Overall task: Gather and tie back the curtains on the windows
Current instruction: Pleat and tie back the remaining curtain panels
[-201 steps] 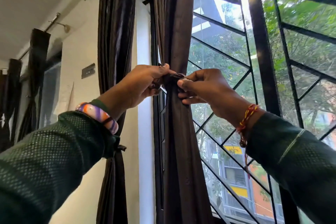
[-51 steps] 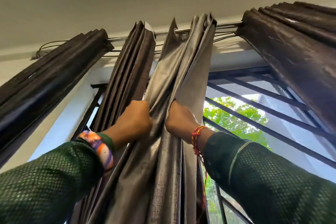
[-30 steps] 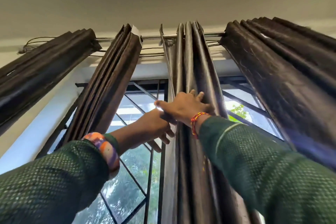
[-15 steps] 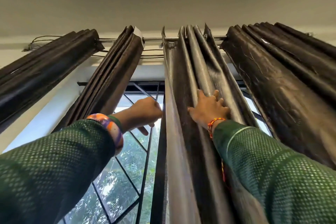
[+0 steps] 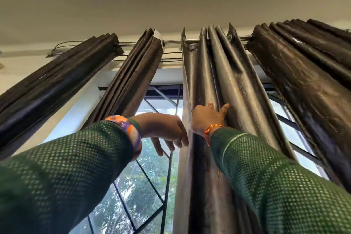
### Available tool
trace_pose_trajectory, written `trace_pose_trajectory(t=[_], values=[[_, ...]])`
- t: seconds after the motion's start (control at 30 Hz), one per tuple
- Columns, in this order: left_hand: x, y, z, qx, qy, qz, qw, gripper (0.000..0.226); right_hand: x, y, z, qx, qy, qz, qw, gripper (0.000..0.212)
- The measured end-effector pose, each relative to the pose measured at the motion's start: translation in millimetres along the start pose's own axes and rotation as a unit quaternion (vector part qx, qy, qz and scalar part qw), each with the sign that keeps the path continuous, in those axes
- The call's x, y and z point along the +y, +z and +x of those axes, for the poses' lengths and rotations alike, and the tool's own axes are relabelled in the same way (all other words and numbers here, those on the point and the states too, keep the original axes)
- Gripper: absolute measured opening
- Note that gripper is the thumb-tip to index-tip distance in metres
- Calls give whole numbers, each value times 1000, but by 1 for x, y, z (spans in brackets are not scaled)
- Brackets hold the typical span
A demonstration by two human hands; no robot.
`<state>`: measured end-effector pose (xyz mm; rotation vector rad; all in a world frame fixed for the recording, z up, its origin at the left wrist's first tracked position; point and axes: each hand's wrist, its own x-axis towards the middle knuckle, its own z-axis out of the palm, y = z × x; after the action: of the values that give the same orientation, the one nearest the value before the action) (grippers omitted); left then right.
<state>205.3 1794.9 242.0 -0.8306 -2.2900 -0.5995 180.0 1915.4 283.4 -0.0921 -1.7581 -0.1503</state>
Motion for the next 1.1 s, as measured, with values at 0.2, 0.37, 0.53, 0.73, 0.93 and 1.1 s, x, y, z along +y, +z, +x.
trace_pose_trajectory(t=[0.2,0.37,0.53,0.73,0.93,1.1], values=[[-4,-15,6,156,28,8,987,28,23,-19,-10,89,31,51,994,26],[15,-10,17,228,58,-12,972,29,73,-56,-13,131,80,120,981,32],[55,7,28,237,96,-43,966,30,132,-102,3,155,108,131,973,34],[92,17,35,216,134,-9,967,21,185,-140,8,183,135,159,961,36],[116,12,21,225,137,-6,965,22,217,-141,13,172,214,203,940,42],[109,7,6,206,136,33,968,23,236,-140,10,195,247,192,929,43]])
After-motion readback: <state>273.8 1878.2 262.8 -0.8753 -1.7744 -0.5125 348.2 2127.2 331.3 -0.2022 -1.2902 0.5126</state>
